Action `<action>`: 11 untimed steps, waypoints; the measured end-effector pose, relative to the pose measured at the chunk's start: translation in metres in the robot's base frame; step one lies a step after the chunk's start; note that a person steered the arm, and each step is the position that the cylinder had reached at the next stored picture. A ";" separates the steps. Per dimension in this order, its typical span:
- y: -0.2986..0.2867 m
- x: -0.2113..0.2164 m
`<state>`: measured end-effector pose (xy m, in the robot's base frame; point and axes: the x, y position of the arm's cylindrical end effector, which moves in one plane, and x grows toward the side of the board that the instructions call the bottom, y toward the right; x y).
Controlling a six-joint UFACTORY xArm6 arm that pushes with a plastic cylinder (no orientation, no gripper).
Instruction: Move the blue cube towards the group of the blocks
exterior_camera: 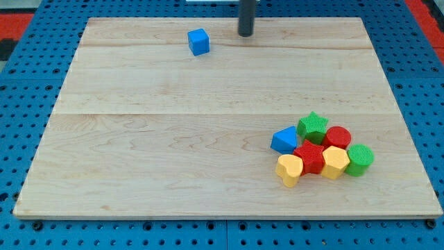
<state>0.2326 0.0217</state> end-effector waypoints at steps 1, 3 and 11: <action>-0.049 0.010; -0.076 0.019; -0.053 0.163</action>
